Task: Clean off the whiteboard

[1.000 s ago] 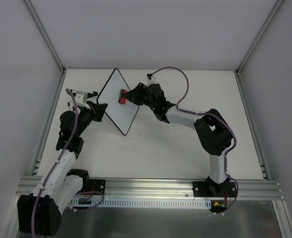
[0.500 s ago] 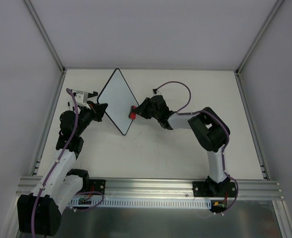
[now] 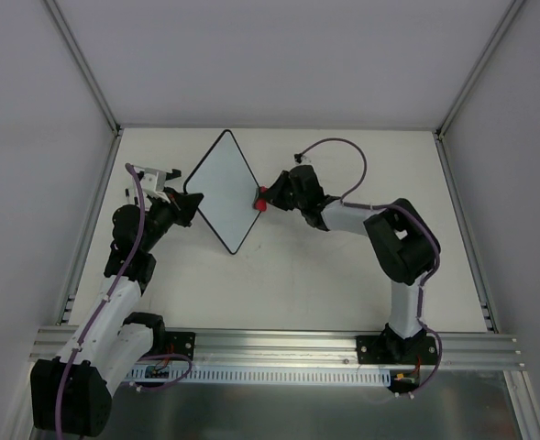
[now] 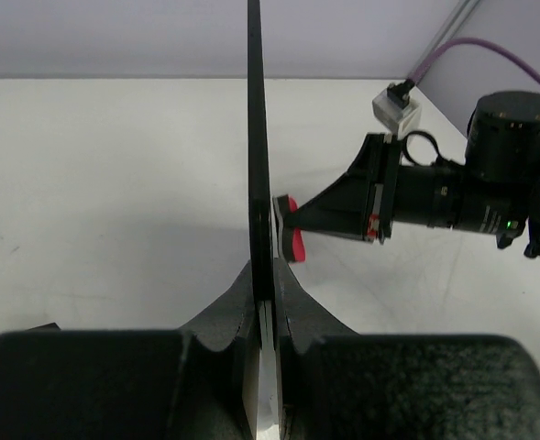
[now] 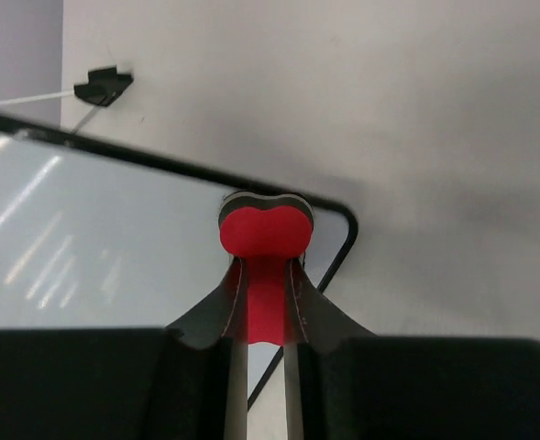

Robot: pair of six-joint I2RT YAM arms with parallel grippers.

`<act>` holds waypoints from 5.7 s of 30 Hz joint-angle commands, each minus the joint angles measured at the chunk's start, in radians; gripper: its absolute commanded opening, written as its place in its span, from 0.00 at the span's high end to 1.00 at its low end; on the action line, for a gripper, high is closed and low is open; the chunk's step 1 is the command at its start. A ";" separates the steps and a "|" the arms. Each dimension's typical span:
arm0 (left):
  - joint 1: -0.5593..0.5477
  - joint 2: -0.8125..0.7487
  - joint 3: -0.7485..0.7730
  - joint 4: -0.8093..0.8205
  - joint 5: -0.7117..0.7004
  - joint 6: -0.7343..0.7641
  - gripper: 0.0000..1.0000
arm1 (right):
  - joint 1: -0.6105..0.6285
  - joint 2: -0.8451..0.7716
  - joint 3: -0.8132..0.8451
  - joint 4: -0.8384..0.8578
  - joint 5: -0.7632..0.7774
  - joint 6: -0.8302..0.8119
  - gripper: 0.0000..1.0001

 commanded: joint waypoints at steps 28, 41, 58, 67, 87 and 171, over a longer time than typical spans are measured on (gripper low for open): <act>-0.022 -0.012 -0.037 -0.080 -0.173 -0.043 1.00 | -0.253 -0.225 -0.036 -0.752 0.336 -0.292 0.39; -0.021 -0.020 0.032 -0.085 -0.338 -0.086 1.00 | -0.253 -0.380 -0.012 -0.788 0.279 -0.385 0.01; 0.149 -0.012 0.278 -0.057 -0.553 -0.045 1.00 | -0.254 -0.647 -0.128 -0.783 0.110 -0.474 0.01; 0.283 0.034 0.316 0.016 -0.501 -0.002 1.00 | -0.254 -0.685 -0.158 -0.777 0.090 -0.497 0.01; 0.389 0.248 0.279 0.184 -0.360 -0.086 1.00 | -0.254 -0.702 -0.187 -0.768 0.053 -0.517 0.01; 0.409 0.063 0.126 -0.086 -0.349 -0.187 1.00 | -0.268 -0.607 -0.195 -0.760 -0.016 -0.465 0.01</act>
